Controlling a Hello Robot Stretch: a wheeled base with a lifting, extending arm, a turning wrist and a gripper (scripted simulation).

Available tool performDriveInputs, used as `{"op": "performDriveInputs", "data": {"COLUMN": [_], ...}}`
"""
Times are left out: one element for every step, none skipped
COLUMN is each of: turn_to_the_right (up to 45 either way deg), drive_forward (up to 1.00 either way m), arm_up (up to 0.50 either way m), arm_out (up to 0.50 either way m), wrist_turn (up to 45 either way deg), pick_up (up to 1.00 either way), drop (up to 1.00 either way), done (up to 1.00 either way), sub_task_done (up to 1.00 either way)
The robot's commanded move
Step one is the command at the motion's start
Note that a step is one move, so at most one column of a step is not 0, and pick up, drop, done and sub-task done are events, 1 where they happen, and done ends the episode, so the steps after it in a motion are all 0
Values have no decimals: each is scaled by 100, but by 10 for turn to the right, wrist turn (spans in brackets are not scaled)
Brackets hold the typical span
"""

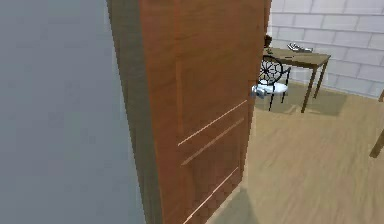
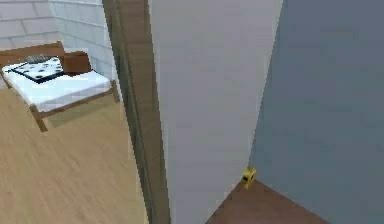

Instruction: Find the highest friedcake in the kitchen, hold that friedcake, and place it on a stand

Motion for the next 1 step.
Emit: {"op": "performDriveInputs", "data": {"turn_to_the_right": [120], "drive_forward": [0], "arm_up": [0], "arm_out": [0], "wrist_turn": [0], "pick_up": [0], "drop": [0], "done": [0], "sub_task_done": [0]}}
